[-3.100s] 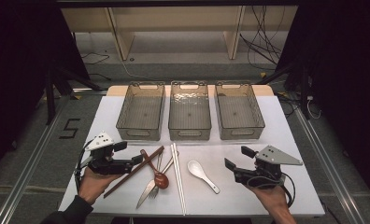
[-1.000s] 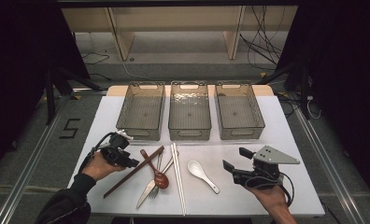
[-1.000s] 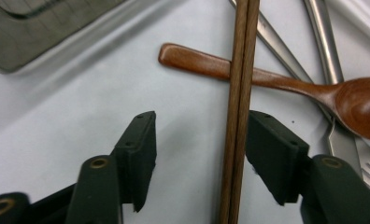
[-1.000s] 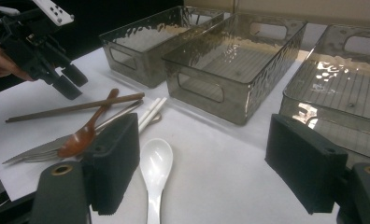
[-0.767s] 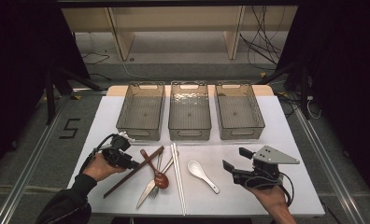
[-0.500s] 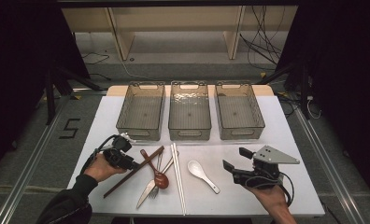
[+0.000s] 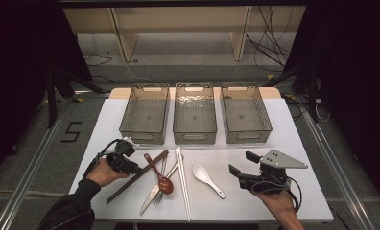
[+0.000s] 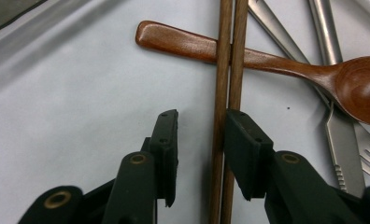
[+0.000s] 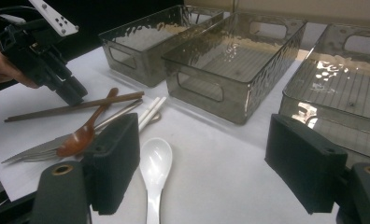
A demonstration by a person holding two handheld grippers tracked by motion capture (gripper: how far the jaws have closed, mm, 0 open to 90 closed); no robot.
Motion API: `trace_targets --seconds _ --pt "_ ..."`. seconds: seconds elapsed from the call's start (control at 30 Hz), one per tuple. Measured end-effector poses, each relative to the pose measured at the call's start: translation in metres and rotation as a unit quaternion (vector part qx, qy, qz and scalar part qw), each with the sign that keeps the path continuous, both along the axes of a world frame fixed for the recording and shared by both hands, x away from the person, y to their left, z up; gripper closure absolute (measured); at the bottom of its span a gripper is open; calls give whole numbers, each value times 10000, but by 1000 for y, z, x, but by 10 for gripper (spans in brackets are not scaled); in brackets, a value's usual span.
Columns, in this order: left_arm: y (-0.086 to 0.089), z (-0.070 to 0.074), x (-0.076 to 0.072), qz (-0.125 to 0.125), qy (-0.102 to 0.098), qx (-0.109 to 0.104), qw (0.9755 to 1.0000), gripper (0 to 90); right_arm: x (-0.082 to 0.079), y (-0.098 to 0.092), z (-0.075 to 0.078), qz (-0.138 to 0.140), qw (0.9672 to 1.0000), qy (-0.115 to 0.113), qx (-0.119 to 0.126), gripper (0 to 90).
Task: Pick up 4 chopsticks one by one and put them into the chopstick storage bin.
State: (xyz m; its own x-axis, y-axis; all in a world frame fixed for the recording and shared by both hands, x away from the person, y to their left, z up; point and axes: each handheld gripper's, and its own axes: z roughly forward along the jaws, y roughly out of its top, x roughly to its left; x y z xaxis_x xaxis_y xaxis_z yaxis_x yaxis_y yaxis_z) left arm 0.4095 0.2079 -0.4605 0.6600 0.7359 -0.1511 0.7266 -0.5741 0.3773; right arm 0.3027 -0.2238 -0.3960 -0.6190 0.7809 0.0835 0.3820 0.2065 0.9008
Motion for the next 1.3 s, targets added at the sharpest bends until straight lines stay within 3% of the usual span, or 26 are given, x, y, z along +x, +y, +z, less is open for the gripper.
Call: trace_targets --seconds 0.33,1.3 --pt "-3 -5 0 -146 119 57 9998 674 0 0 0 5 10000 -8 -3 269" --pt "-5 -5 -1 -248 29 176 9995 834 0 0 0 0 10000 -13 -29 274"
